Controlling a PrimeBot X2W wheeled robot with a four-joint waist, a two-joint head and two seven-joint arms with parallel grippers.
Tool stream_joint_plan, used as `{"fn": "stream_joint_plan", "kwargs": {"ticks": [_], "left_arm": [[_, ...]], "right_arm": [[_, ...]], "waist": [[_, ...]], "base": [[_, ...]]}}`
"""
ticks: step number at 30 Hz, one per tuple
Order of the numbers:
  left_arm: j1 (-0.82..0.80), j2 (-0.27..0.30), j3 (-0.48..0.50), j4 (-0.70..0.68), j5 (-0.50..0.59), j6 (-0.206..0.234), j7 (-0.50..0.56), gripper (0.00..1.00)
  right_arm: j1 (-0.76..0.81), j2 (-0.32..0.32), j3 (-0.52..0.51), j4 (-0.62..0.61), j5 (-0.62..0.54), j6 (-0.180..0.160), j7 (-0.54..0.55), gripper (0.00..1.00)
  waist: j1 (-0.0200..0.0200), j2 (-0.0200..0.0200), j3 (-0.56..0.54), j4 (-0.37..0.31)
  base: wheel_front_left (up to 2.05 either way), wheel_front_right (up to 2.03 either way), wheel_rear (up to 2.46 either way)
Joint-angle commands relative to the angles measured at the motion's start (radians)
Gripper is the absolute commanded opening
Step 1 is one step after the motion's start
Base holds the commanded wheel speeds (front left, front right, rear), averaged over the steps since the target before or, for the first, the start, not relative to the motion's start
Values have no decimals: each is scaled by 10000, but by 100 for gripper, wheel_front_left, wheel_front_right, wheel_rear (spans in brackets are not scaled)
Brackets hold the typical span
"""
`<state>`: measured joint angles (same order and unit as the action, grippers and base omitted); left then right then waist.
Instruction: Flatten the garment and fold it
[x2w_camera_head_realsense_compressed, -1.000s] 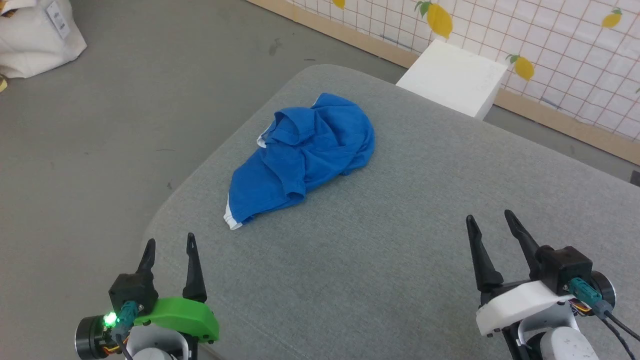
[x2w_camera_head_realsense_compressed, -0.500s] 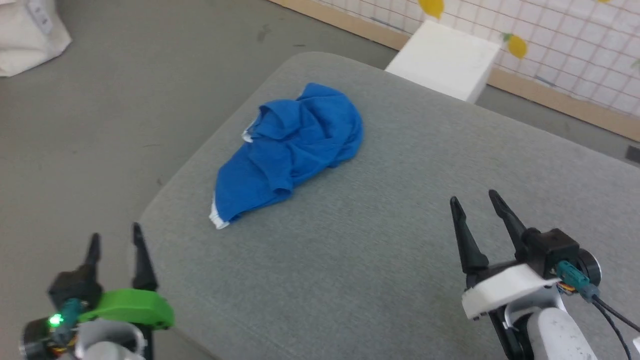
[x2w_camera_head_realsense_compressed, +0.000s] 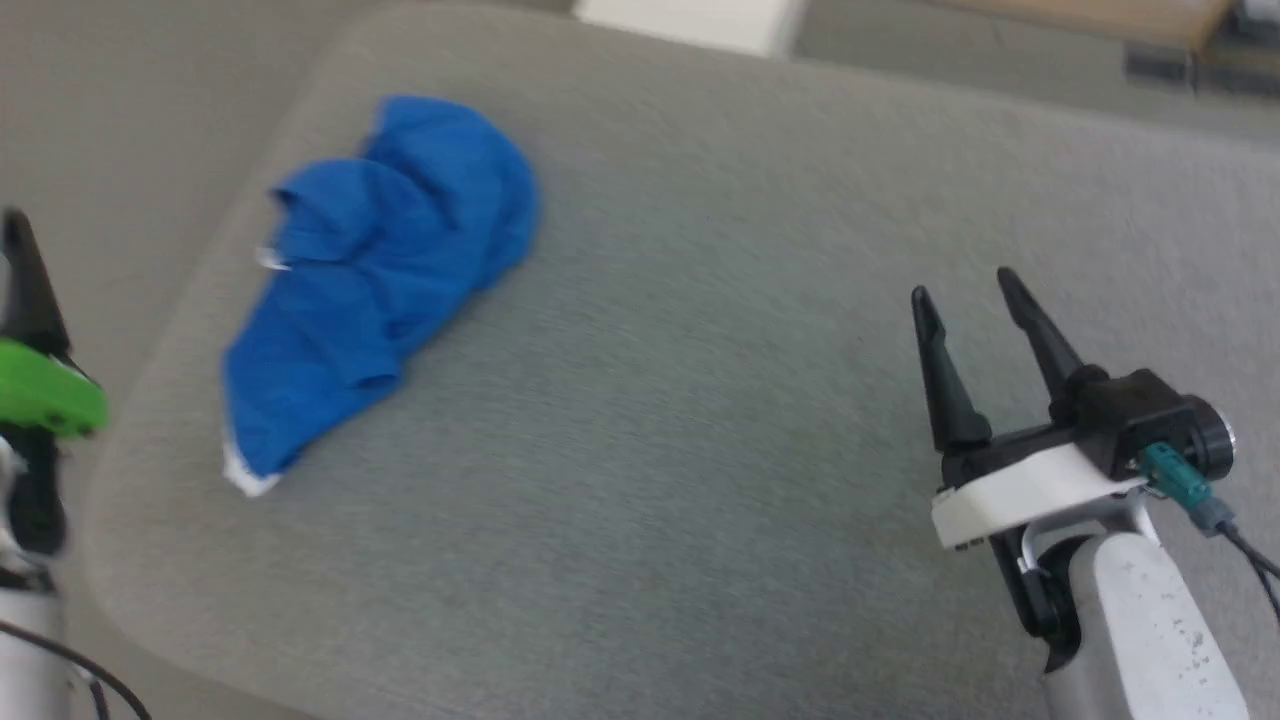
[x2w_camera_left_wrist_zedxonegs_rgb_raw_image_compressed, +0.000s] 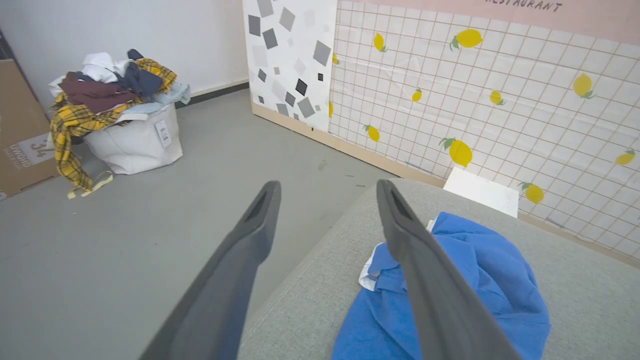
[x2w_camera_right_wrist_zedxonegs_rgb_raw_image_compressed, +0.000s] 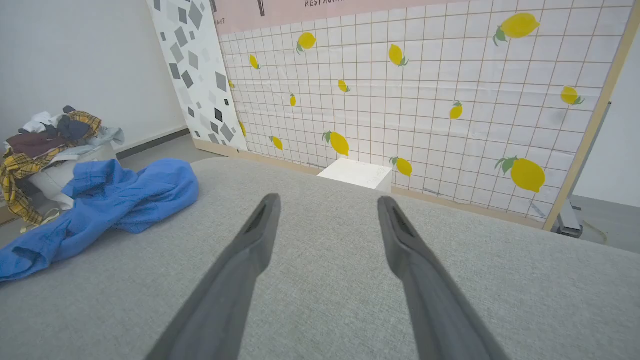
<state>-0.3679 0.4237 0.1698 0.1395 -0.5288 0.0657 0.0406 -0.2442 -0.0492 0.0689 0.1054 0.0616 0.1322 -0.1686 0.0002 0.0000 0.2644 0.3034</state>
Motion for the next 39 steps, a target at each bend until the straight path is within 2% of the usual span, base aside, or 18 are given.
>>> {"fn": "stream_joint_plan", "kwargs": {"ticks": [1,5,9,17,22,23,25,28,33,37,39], "left_arm": [[-360,147,77,38,-312,-158,362,100],[-930,440,218,101,-1205,-449,1583,100],[-1234,585,33,335,-1622,-519,2598,100],[-1319,156,-192,1359,-2156,127,3910,100],[-1084,62,-556,1886,-2114,520,4755,100],[-983,99,-722,1975,-2059,566,5056,84],[-881,236,-870,1954,-1886,545,5121,0],[-858,458,-810,1754,-1467,518,4303,0],[-1066,926,-497,1141,-286,682,1665,0],[-1369,1219,-599,523,479,485,-36,0],[-1586,1279,-770,195,705,363,-444,0]], "right_arm": [[-240,-10,22,-39,-18,-15,-81,100],[-522,-10,110,-113,75,-15,-222,100],[-761,-10,194,-166,137,-15,-340,100],[-1187,-10,494,-79,328,-15,-523,100],[-1137,-10,481,174,375,-15,-614,100],[-1103,-10,458,269,400,-15,-635,100],[-1031,-10,438,381,461,-15,-671,100],[-904,-10,420,542,587,-15,-722,100],[-604,-10,420,855,788,-15,-795,100],[-302,-10,425,1047,1019,-15,-838,100],[-137,-10,392,1122,1124,-15,-855,100]], "waist": [[-2,0,2198,-1969],[-2,0,2889,-2400],[-2,0,3347,-2637],[-2,0,3744,-2936],[-2,0,3455,-2873],[-2,0,3270,-2833],[-2,0,2934,-2765],[-2,0,2292,-2659],[-2,0,1007,-2568],[-2,0,72,-2660],[-2,0,-292,-2746]], "base": [[0,0,0],[0,0,0],[0,0,0],[0,0,0],[0,0,0],[0,0,0],[0,0,0],[0,0,0],[0,0,0],[0,0,0],[0,0,0]]}}
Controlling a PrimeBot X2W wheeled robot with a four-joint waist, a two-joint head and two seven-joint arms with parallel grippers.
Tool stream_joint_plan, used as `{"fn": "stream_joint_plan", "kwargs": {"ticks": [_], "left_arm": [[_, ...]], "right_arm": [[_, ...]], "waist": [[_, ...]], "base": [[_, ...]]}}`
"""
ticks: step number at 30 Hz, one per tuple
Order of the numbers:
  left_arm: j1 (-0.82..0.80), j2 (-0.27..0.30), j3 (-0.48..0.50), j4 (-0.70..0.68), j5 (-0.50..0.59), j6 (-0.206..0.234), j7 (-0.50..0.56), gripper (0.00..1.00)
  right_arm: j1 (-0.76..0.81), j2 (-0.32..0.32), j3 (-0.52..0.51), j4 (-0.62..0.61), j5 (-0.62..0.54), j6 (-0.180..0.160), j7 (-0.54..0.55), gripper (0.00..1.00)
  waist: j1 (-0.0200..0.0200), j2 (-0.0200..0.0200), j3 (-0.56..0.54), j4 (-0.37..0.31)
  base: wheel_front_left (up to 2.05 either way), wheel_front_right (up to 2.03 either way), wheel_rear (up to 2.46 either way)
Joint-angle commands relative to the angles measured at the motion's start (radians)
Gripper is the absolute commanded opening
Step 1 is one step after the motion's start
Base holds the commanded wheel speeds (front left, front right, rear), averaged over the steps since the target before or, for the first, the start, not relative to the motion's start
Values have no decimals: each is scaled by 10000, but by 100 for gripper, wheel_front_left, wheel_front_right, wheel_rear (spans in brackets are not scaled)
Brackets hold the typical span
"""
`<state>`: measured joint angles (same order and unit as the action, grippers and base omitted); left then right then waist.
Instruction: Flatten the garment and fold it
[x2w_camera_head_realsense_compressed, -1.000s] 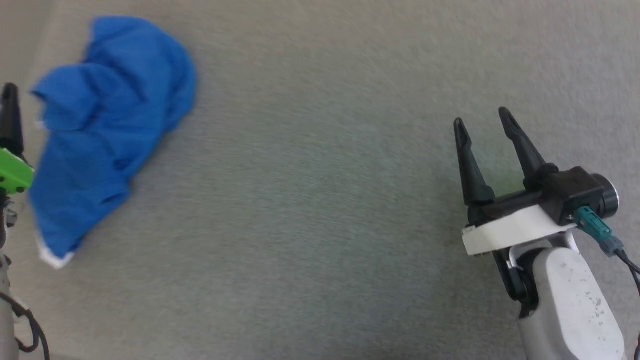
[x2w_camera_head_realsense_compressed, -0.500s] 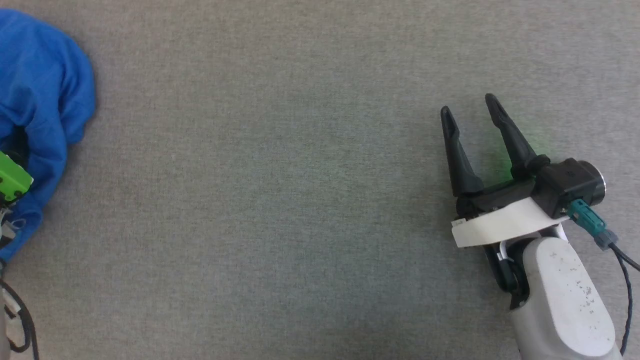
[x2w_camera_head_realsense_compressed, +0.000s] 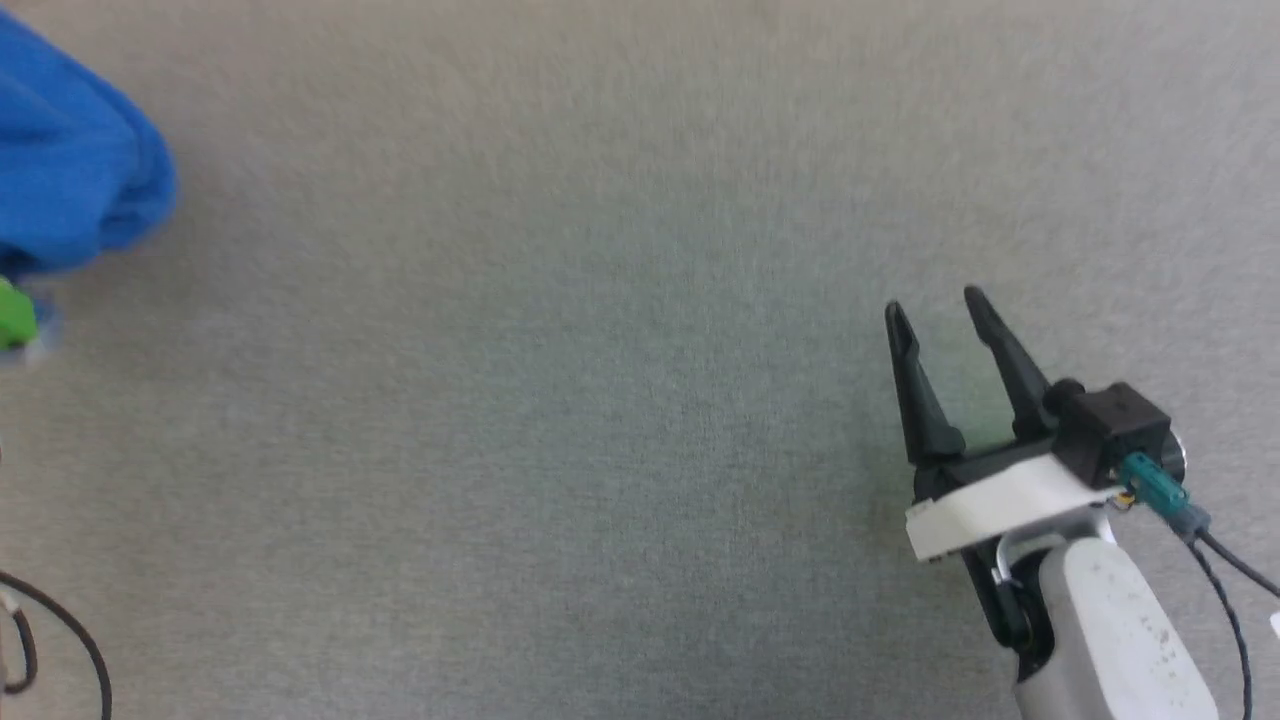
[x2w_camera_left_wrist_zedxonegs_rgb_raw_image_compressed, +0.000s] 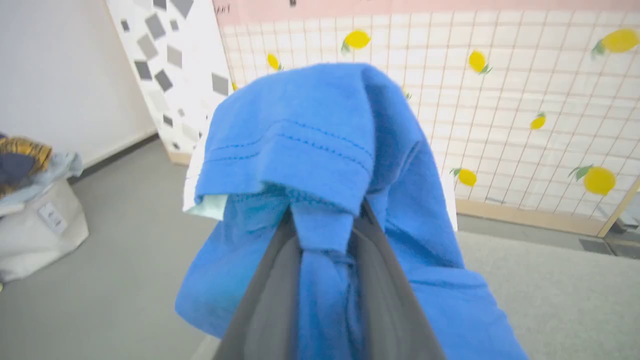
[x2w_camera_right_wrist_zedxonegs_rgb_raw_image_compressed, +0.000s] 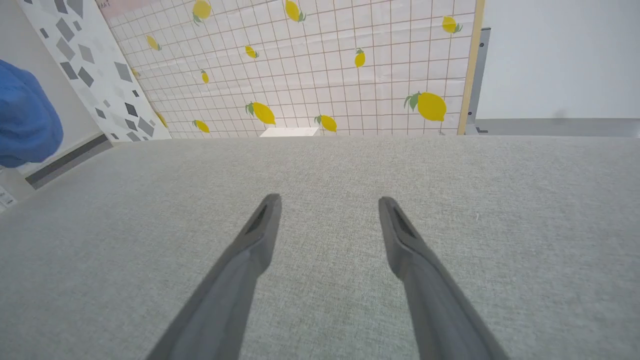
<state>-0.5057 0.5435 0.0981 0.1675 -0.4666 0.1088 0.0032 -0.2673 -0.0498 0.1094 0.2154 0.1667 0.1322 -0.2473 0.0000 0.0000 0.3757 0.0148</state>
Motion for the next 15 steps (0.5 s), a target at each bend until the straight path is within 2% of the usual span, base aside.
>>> {"fn": "stream_joint_plan", "kwargs": {"ticks": [1,4,7,11,15], "left_arm": [[-311,124,-168,-233,219,-116,-199,0],[-783,76,-593,-779,477,-274,-429,0],[-1230,-209,-1180,-1281,554,-467,-341,0],[-1729,-1029,-2141,-1947,489,-646,-138,0],[-1949,-1997,-3207,-1996,370,-879,-19,0]], "right_arm": [[170,-4,-31,64,112,-15,-75,100],[427,-4,-126,168,233,-15,-92,100],[626,-4,-242,198,319,-15,-105,100],[827,-4,-370,164,385,-15,-115,100],[957,-4,-525,89,325,-15,-118,100]], "waist": [[0,0,-1571,90],[0,0,-2029,-124],[0,0,-2340,-376],[0,0,-2567,-823],[0,0,-2633,-1359]], "base": [[0,0,0],[0,0,0],[0,0,0],[0,0,0],[0,0,0]]}}
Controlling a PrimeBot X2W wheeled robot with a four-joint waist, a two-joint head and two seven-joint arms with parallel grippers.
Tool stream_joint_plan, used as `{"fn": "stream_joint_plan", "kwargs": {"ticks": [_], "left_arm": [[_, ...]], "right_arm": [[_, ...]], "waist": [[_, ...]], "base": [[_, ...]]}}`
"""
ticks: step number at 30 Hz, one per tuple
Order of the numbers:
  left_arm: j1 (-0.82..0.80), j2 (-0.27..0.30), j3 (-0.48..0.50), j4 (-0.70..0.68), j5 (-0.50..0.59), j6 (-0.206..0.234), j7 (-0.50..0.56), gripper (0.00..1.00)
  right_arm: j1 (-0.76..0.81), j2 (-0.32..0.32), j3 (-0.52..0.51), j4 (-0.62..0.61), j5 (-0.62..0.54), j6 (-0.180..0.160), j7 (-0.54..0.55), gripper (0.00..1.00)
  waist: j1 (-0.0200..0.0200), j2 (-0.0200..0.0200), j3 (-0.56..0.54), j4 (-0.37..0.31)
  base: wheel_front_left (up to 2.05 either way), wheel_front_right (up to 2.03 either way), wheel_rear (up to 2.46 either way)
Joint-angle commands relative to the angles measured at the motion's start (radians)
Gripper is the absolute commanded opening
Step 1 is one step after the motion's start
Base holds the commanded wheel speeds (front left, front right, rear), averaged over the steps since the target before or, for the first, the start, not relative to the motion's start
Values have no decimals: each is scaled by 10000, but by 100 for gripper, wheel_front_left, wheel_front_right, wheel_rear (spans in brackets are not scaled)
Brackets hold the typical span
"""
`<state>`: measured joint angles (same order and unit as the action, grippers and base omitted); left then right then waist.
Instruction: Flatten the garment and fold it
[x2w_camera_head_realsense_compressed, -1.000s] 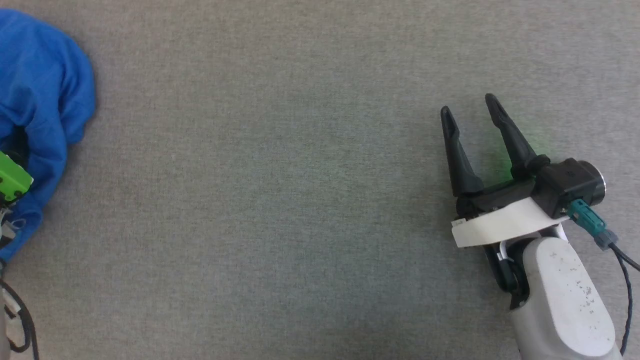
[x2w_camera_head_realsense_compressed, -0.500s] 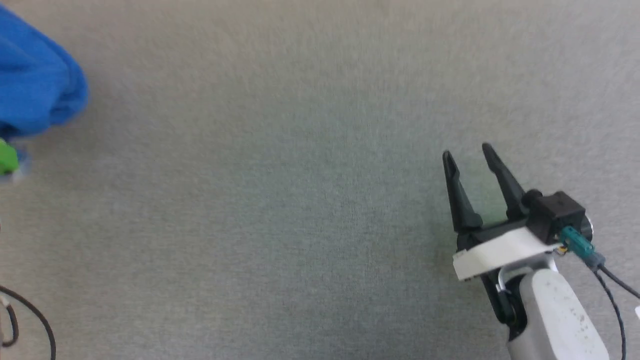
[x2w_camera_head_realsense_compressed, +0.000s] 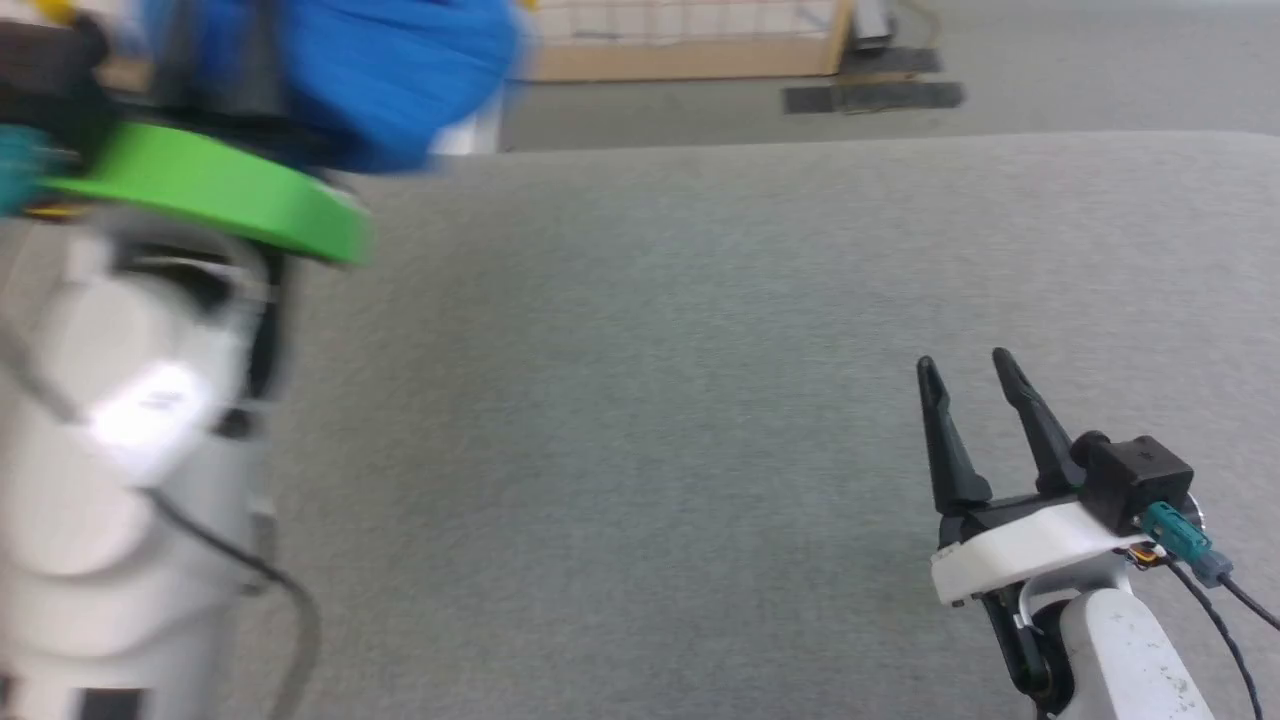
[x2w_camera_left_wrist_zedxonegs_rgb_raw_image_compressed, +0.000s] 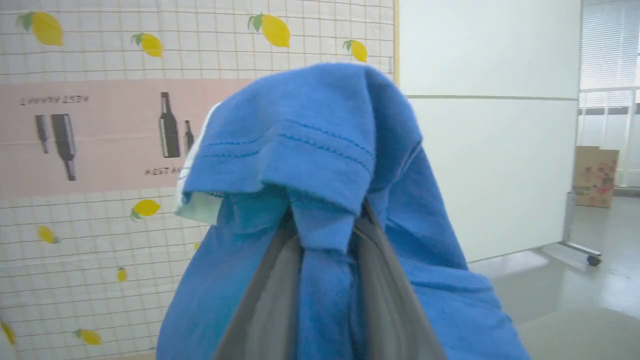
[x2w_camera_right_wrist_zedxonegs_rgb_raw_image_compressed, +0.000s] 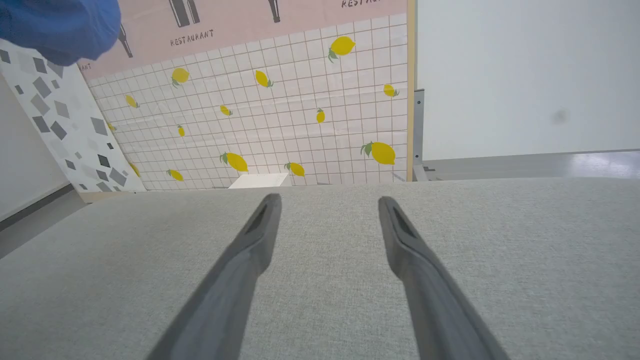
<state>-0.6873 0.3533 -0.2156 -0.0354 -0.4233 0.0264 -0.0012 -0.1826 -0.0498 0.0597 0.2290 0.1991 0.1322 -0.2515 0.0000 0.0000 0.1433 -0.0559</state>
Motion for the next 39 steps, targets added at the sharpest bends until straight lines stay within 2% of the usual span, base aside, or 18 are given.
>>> {"fn": "stream_joint_plan", "kwargs": {"ticks": [1,6,9,13,14,15,16,20,25,30,36,39], "left_arm": [[-106,-309,-303,113,-103,-106,54,0],[423,-1436,-1502,1140,-466,-406,279,0],[847,-1775,-2195,2244,-589,-658,738,0],[1394,-2111,-2860,4028,-1051,-899,1963,0],[1520,-2156,-3009,4536,-1193,-934,2456,24],[1617,-2184,-3172,4908,-1326,-1002,2947,71],[1713,-2226,-3312,5249,-1526,-1085,3473,100],[1896,-2247,-3383,5758,-1946,-1153,4271,100],[2152,-2138,-3016,5346,-2108,-991,3603,100],[2504,-1929,-2225,4080,-2076,-700,1714,100],[3112,-1371,-1248,2762,-1221,90,-1219,100],[3570,-1116,-893,2539,-897,418,-2099,100]], "right_arm": [[128,-4,-62,-61,-22,-15,-70,100],[214,-4,-199,-260,-92,-15,39,100],[246,-4,-235,-363,-97,-15,94,100],[286,-4,-194,-471,-95,-15,165,100],[293,-4,-189,-486,-89,-15,170,100],[300,-4,-189,-492,-87,-15,172,100],[310,-4,-197,-490,-85,-15,171,100],[355,-4,-221,-488,-109,-15,192,100],[418,-4,-227,-564,-163,-15,274,100],[525,-4,-316,-731,-254,-15,374,100],[583,-4,-283,-939,-297,-15,470,100],[581,-4,-213,-1010,-339,-15,547,100]], "waist": [[0,0,-316,-782],[0,0,-205,-1477],[0,0,-124,-1785],[0,0,-47,-2068],[0,0,-36,-2106],[0,0,-32,-2125],[0,0,-29,-2132],[0,0,-59,-1997],[0,0,-226,-1609],[0,0,-444,-980],[0,0,-589,-276],[0,0,-614,-49]], "base": [[0,0,0],[0,0,0],[0,0,0],[0,0,0],[0,0,0],[0,0,0],[0,0,0],[0,0,0],[0,0,0],[0,0,0],[0,0,0],[0,0,0]]}}
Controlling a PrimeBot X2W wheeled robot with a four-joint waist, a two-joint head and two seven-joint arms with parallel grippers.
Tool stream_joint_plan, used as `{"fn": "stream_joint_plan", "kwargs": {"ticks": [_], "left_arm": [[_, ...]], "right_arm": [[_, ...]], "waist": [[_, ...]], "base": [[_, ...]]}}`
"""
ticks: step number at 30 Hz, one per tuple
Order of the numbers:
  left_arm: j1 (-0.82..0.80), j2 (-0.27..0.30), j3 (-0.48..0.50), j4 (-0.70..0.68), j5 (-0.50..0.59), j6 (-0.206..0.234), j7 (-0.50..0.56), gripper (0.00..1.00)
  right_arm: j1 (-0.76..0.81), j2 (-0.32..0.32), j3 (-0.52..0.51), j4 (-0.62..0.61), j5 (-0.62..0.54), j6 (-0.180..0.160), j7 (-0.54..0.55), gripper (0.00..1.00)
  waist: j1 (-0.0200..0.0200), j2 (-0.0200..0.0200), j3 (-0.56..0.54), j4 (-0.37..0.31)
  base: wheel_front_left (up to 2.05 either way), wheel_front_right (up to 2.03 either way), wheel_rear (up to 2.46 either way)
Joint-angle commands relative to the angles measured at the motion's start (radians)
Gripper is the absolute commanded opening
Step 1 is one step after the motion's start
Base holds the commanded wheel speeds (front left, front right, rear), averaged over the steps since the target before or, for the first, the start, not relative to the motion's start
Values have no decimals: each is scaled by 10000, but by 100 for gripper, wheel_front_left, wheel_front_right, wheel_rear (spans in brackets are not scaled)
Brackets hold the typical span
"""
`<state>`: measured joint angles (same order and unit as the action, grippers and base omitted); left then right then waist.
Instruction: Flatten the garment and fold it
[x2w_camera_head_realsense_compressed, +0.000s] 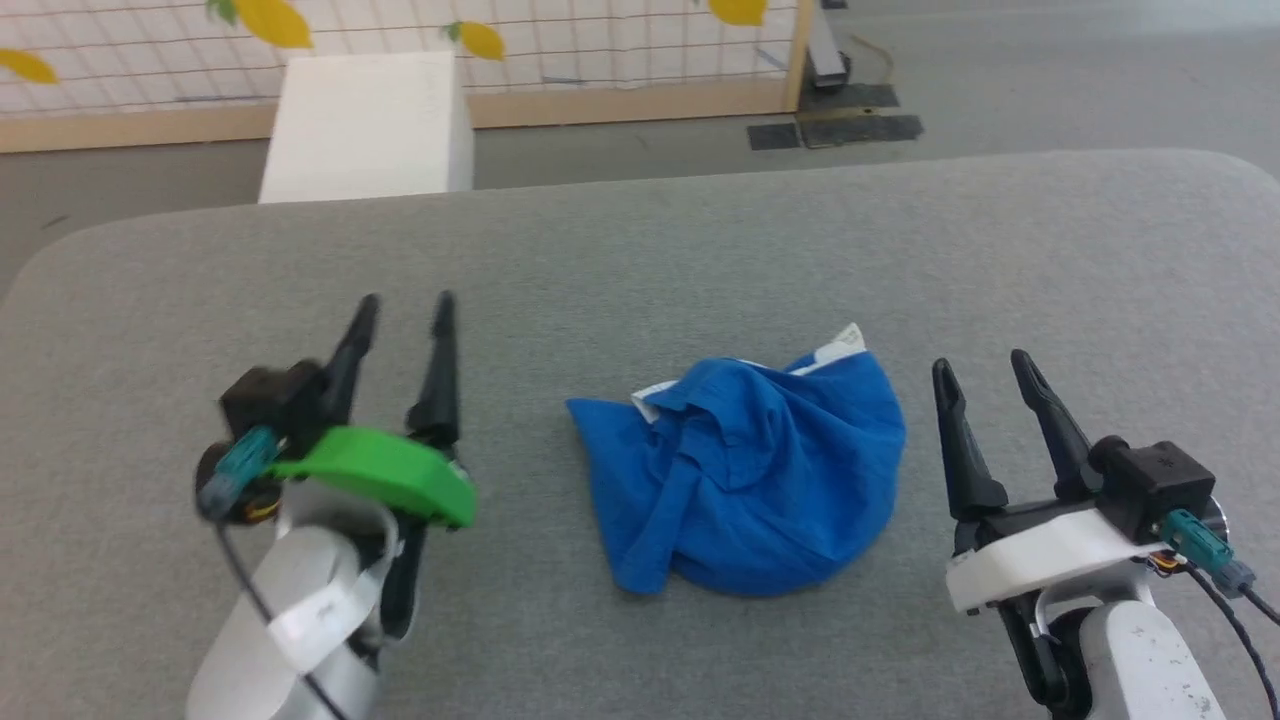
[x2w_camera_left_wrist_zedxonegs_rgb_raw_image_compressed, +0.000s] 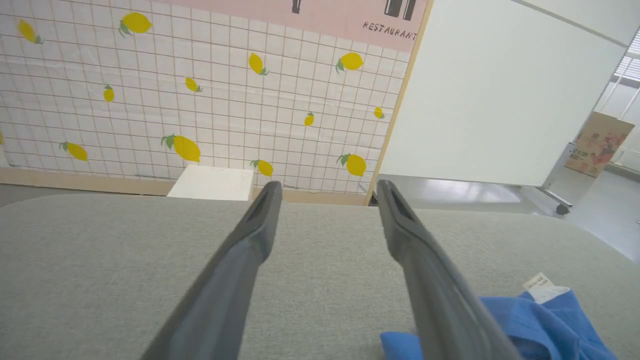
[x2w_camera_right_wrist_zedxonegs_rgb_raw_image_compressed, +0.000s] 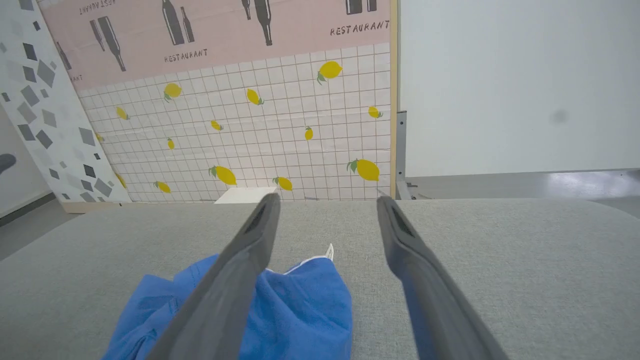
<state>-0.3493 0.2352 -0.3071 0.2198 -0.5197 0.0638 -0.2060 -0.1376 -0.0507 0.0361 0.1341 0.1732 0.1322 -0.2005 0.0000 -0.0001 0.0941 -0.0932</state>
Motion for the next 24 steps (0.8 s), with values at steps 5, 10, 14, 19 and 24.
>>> {"fn": "stream_joint_plan", "kwargs": {"ticks": [5,10,14,19,24], "left_arm": [[1222,232,557,-516,544,340,-518,100],[2047,-62,1225,-1297,1050,308,-552,100],[2506,-614,1894,-1871,1490,178,-554,100],[2687,-1202,2298,-2075,1955,-224,-555,100],[2538,-1534,2533,-1884,2235,-654,-556,100]], "right_arm": [[40,5,300,-277,-380,-15,289,100],[-303,5,1013,-357,-822,-15,1308,100],[-875,5,1675,53,-1096,-15,2914,100],[-1676,3,2237,984,-2088,-15,5198,100],[-2196,4,2109,1579,-2780,-15,6549,41]], "waist": [[0,1,-58,612],[0,1,147,912],[0,1,390,1179],[0,1,618,1513],[0,1,745,1849]], "base": [[0,0,0],[0,0,0],[0,0,0],[0,0,0],[0,0,0]]}}
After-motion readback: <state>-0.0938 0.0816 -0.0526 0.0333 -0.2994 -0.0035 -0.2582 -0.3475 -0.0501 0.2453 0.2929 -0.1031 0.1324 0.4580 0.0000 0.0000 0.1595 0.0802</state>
